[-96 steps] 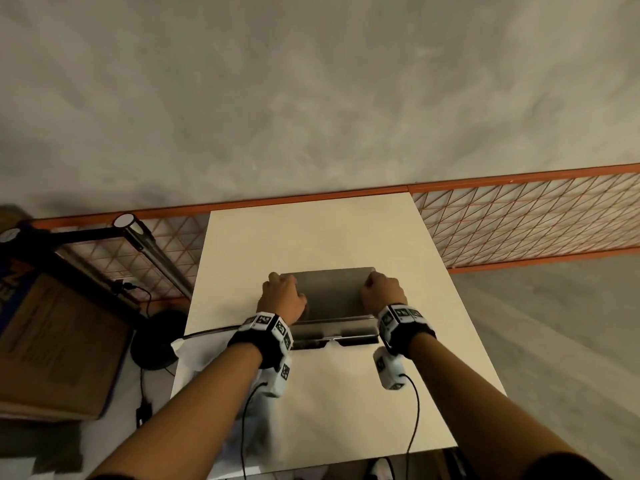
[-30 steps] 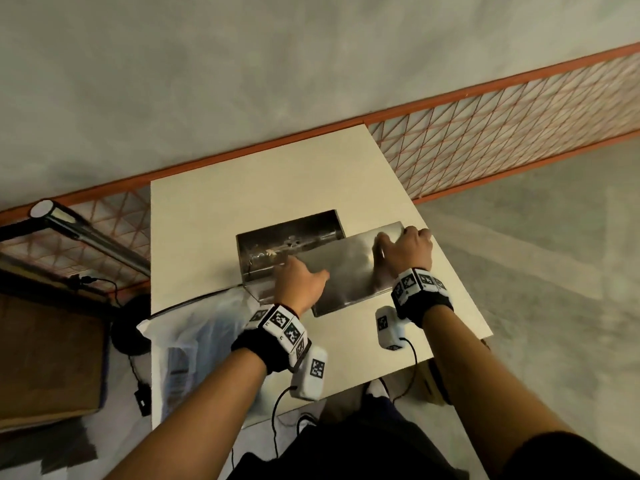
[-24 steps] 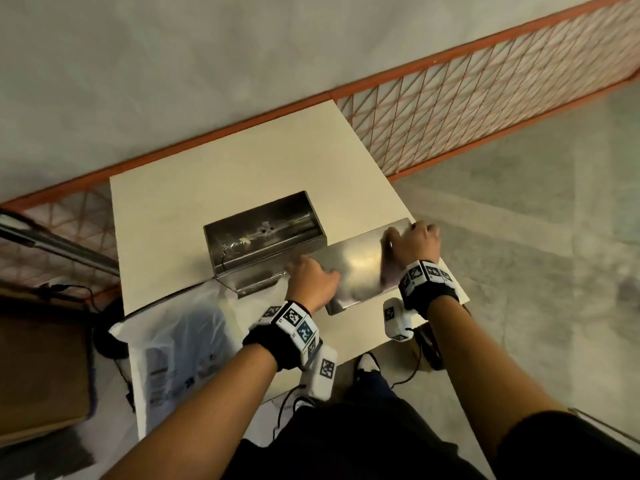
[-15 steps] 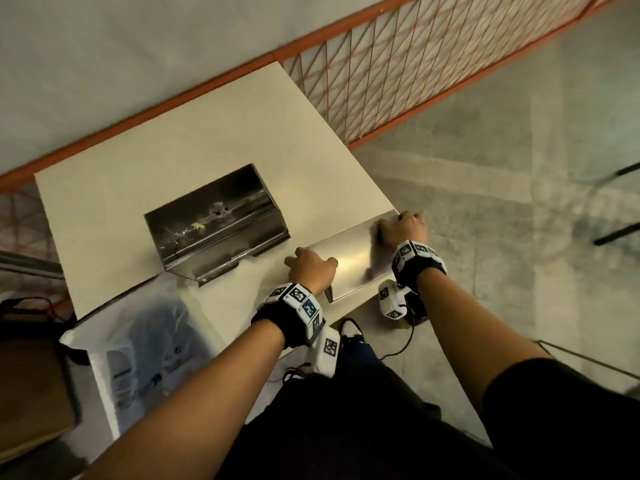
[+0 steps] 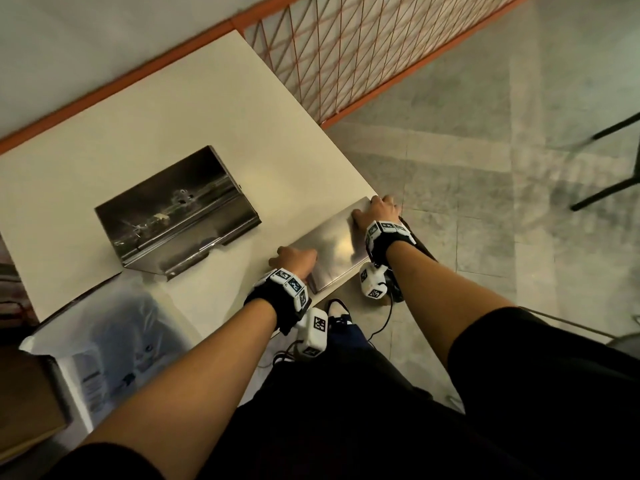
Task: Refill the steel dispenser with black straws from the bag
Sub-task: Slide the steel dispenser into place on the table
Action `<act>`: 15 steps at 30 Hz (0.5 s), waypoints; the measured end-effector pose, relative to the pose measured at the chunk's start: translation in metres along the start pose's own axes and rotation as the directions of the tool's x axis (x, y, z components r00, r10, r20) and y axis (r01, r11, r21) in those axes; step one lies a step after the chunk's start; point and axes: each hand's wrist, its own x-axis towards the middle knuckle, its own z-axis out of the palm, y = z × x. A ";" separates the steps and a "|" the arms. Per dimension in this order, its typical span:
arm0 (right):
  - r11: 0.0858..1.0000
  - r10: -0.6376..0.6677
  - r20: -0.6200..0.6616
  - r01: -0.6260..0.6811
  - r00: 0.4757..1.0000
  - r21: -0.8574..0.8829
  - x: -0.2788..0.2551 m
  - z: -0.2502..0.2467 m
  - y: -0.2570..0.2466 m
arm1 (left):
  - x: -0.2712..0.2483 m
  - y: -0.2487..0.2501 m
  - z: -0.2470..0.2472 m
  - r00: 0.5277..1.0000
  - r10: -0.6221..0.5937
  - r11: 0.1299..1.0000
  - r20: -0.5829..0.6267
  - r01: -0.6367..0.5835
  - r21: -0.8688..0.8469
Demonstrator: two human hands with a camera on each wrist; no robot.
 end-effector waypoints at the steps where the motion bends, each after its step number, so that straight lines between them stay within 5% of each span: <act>1: 1.000 -0.001 -0.004 0.001 1.000 0.001 0.000 0.000 -0.001 | 0.007 -0.003 0.004 1.000 -0.003 1.000 0.000 0.003 -0.003; 15: 0.999 0.038 -0.036 -0.038 0.999 -0.019 0.002 0.014 -0.007 | -0.026 0.003 -0.013 1.000 0.011 0.999 0.002 -0.011 -0.037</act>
